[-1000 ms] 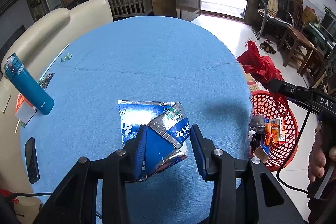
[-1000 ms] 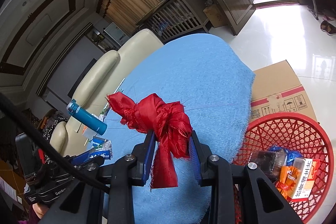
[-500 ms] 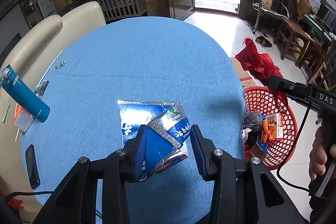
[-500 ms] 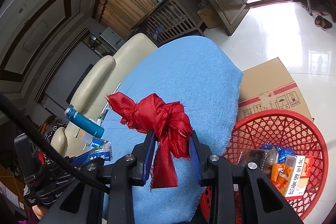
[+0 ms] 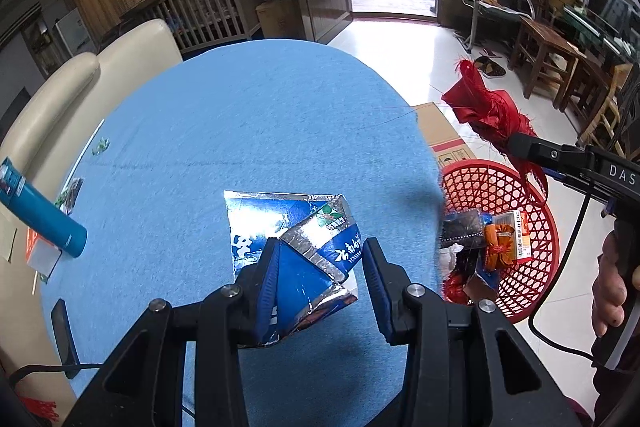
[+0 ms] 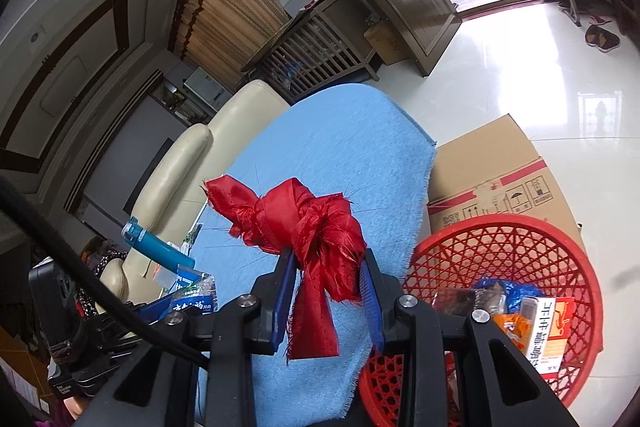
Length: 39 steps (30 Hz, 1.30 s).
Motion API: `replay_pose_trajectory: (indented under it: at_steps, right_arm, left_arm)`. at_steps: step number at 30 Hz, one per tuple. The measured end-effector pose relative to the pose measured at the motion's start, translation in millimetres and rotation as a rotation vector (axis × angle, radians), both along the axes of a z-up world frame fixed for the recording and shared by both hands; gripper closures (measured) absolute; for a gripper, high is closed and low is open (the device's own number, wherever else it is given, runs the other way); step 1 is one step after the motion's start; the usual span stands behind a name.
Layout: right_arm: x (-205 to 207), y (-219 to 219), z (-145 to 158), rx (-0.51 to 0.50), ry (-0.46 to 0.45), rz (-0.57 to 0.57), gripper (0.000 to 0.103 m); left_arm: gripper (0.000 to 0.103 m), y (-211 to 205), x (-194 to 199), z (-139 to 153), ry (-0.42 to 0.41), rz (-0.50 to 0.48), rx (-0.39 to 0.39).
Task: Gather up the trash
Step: 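Carry the red ribbon and blue packet to the red basket with both grippers, then open the right gripper to drop the ribbon while the left gripper drops the packet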
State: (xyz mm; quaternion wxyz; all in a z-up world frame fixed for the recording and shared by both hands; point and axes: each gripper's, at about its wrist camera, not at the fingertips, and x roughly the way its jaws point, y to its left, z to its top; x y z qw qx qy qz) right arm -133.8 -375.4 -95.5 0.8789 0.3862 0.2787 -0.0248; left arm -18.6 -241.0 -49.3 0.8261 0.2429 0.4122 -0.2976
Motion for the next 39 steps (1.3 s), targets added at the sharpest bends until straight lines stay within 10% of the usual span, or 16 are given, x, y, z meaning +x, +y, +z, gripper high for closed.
replay_pose_trajectory:
  at_steps: [39]
  right_arm:
    - [-67,-68,-14,0.081,-0.042,-0.154,0.069]
  left_arm:
    - [0.060,-98,-61,-2,-0.061,-0.239,0.112]
